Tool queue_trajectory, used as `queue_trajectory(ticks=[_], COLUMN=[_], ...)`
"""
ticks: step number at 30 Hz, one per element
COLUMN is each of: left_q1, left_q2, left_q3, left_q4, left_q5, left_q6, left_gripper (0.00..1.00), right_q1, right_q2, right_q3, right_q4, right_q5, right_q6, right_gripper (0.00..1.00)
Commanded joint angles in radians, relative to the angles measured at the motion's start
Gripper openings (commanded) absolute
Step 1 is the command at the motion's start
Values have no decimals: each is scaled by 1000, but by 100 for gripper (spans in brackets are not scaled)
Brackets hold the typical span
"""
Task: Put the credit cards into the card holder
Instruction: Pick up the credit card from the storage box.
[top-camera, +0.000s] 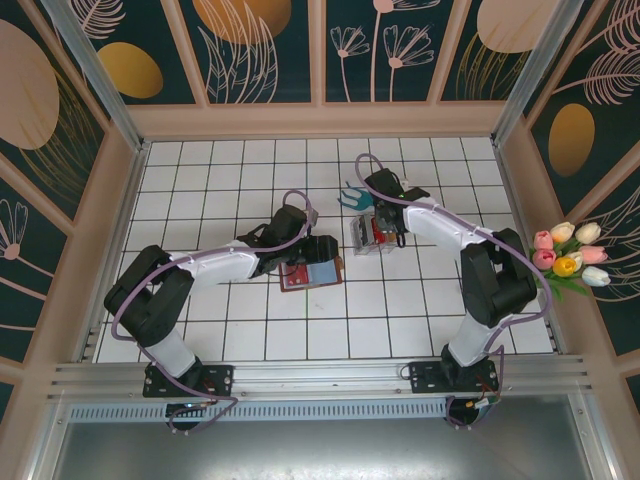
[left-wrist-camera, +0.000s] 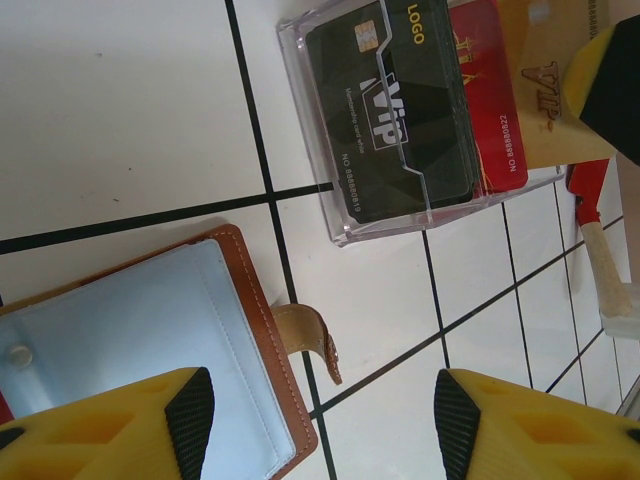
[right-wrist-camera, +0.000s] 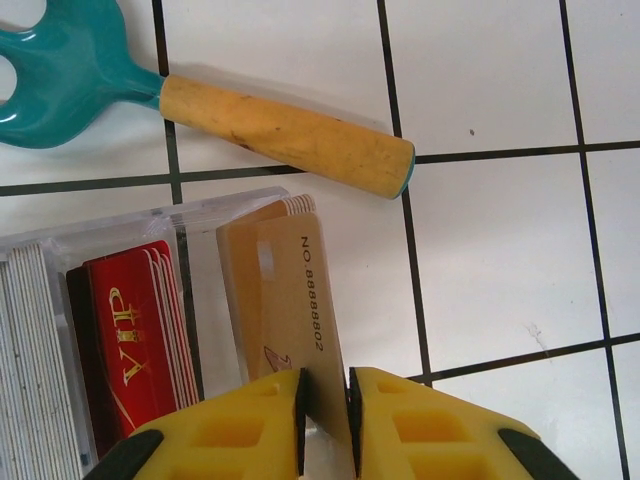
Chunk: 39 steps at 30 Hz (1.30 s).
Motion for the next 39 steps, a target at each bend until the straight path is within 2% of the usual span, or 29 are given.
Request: queue_trajectory(ticks=[1, 16, 18, 28, 30, 33, 35, 37, 39], left_q1=[-1, -1, -2, -1, -1, -1, 6, 31, 70], left_q2=[6, 4, 4, -11, -21, -52, -84, -127, -179], left_q3=[19, 22, 21, 13, 10, -3, -22, -85, -185], left_q4=[-23, -27, -27, -30, -31, -28, -32, 40, 209], left_q5=[8, 4, 5, -14, -25, -45, -47, 8, 99], left_q6=[16, 13, 13, 13, 13, 8, -4, -52, -150], left_gripper=[62, 62, 62, 62, 62, 63, 66, 68, 70], right_q1=[3, 5, 5, 5, 6, 5, 4, 4, -3], right_q2=[-47, -50, -56, -110, -133, -210, -285, -370, -443], right_q3=[24, 24, 28, 39, 42, 28, -4, -68, -149], right_q4=[-41, -39, -42, -42, -40, -6, 55, 163, 299], right_q5=[18, 22, 14, -71, -106, -195, -303, -440, -592], right_q6=[-3, -4, -5, -2, 4, 27, 48, 82, 137], right_gripper=[21, 19, 15, 14, 8, 4, 4, 3, 3])
